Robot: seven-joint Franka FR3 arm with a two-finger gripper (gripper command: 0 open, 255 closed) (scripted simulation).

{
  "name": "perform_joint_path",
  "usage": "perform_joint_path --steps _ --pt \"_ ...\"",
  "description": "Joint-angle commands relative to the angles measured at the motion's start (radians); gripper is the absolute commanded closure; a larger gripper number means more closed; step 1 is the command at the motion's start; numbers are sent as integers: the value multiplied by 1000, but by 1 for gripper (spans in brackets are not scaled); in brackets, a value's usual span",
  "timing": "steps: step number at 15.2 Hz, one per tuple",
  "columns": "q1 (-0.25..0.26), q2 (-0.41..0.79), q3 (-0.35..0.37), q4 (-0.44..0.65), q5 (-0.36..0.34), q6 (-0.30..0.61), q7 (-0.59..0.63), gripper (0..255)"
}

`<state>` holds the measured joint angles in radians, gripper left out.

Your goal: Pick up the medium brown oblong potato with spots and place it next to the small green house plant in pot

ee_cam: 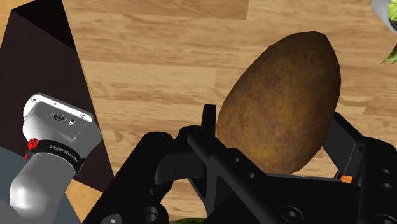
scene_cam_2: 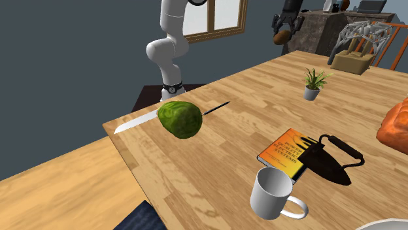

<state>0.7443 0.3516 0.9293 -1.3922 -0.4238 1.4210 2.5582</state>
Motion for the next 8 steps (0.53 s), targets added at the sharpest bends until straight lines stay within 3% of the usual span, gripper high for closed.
perform_joint_path --steps 1,3,8 --pt "86 65 -3 76 -39 -40 58 255" --pt "150 112 -12 139 -66 -71 90 255" --pt "117 99 -8 48 -56 4 102 255"
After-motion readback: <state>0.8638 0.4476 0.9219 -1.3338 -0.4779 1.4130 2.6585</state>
